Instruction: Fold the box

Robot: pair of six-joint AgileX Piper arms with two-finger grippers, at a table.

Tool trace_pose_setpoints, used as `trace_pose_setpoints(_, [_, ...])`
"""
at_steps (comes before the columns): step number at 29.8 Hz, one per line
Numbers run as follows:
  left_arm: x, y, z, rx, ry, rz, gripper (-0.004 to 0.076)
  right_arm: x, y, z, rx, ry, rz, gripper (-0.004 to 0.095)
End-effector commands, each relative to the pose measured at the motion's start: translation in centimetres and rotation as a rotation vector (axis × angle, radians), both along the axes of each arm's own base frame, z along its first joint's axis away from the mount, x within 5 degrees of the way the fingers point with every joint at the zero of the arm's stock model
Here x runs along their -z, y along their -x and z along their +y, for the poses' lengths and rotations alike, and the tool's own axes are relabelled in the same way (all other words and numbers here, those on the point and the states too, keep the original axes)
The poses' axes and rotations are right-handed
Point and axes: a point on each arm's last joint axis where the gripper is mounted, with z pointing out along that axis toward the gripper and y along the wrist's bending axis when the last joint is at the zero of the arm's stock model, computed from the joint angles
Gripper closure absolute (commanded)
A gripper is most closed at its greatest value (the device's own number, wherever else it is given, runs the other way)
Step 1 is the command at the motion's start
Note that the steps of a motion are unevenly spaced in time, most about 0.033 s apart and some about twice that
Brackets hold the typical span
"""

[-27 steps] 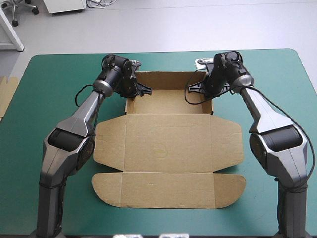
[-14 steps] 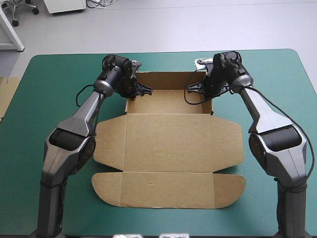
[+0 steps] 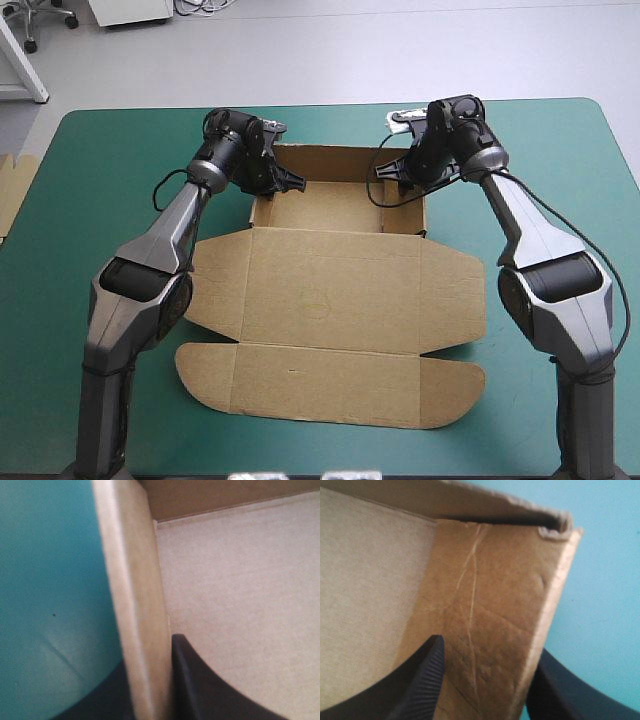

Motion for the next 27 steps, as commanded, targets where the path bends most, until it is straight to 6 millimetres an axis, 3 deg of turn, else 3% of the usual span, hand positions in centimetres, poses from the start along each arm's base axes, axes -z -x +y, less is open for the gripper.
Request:
trace_pose_setpoints(1, [-4.6,0.7,0.7,0.005,0.02,-0.094,0.0408,-4.8,1.0,-0.3,-0.003,-0.05,-0.111,0.0383])
trace_pose_setpoints(5, [-6.2,1.1,0.8,0.01,0.038,-0.131,0.0149,-5.0,1.2,-0.3,-0.001,-0.054,-0.112,0.0383])
trace_pose_setpoints(7, [-6.7,1.3,0.9,0.012,0.046,-0.14,0.0107,-5.2,1.2,-0.4,-0.001,-0.055,-0.116,0.0383])
trace_pose_setpoints(16, [-11.0,3.2,1.2,0.048,0.104,-0.224,0.0108,-8.6,2.6,-1.7,0.014,-0.042,-0.198,0.0383])
trace_pose_setpoints(22, [-14.9,5.4,2.3,0.044,0.101,-0.31,0.0108,-11.7,5.0,-3.1,0.03,-0.062,-0.248,0.0385])
trace_pose_setpoints(27, [-18.5,7.8,3.1,0.046,0.122,-0.389,0.0145,-12.9,7.4,-3.8,0.03,-0.064,-0.276,0.0398])
